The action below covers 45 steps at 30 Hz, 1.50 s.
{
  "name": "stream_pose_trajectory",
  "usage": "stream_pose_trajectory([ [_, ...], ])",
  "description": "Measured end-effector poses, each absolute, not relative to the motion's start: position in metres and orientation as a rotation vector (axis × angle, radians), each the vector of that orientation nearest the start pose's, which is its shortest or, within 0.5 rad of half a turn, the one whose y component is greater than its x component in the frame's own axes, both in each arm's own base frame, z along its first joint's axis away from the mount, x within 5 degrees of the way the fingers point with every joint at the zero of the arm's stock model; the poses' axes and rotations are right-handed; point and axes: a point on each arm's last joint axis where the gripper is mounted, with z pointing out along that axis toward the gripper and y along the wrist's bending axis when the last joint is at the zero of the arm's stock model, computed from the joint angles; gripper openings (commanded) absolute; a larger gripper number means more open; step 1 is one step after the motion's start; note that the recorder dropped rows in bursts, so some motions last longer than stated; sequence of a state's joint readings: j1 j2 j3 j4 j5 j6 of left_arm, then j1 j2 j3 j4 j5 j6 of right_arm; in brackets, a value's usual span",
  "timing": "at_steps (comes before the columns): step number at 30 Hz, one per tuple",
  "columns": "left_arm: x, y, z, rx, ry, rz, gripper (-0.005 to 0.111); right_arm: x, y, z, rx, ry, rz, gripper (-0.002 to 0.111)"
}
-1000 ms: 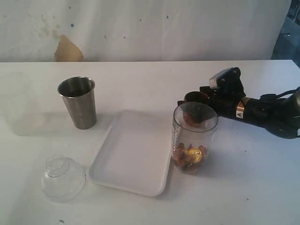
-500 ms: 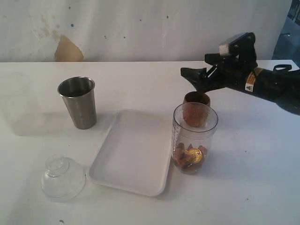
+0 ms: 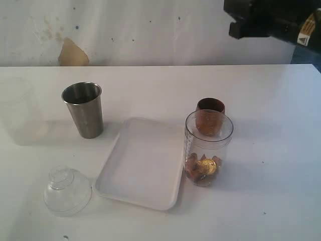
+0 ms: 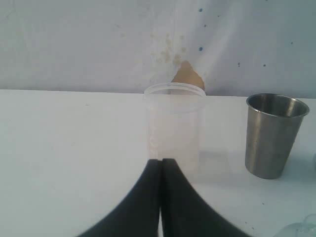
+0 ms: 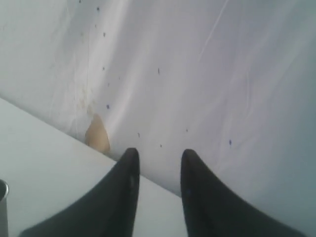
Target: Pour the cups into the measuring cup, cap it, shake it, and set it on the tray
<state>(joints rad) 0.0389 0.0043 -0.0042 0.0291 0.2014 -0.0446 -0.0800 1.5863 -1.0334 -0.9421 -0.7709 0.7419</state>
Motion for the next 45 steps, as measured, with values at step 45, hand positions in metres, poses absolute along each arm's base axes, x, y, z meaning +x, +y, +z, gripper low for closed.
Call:
stream_pose_trajectory([
  [45,0.056,0.003,0.196,-0.051,1.684,0.022,0.0,0.054,0.038,0.397,-0.297,1.167,0.337,0.0],
])
